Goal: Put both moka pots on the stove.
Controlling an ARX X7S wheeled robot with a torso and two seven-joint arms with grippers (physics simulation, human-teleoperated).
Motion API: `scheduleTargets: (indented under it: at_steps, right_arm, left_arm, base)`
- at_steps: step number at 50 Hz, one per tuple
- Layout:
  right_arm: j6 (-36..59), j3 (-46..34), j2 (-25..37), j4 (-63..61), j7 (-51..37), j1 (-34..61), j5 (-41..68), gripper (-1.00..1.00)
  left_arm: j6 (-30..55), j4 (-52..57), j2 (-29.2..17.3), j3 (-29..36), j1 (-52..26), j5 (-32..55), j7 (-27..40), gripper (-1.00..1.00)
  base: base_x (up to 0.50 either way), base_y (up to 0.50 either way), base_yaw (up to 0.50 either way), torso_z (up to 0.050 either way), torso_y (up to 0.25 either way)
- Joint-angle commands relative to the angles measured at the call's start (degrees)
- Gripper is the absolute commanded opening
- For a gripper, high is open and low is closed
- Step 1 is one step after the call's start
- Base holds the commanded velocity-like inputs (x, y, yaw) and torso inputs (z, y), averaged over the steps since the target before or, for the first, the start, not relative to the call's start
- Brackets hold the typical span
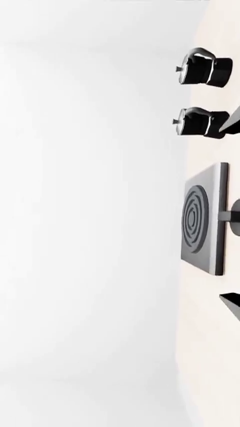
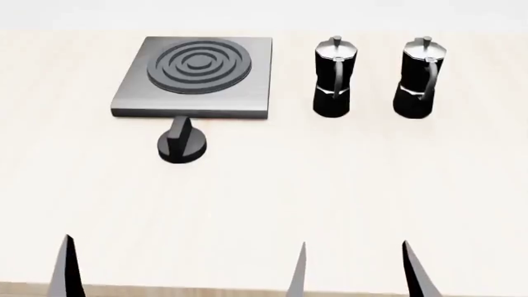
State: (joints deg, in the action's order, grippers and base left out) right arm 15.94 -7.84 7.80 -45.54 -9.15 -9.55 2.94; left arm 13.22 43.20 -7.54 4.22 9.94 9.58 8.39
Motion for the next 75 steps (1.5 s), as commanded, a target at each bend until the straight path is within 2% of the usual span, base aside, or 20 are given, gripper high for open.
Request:
scheduleTargets:
  at_steps: [1,75]
  right_arm:
    - [0.5,-0.6,0.8,-1.8,-0.8,-0.3,0.5,1.0]
    - [-0.1,-2.2,3.8,0.5,-4.9,0.9,2.4,1.0]
  left_arm:
    - [0.1,2.4,-0.9,0.7,0.7,0.4,1.0,1.0]
    - [0.4,3.3,-4.4,3.5,0.1,2.4,4.7,1.0]
  base:
    - [0.11,0.0,0.0,0.0,0.0]
    - [0.1,0.0,0.0,0.0,0.0]
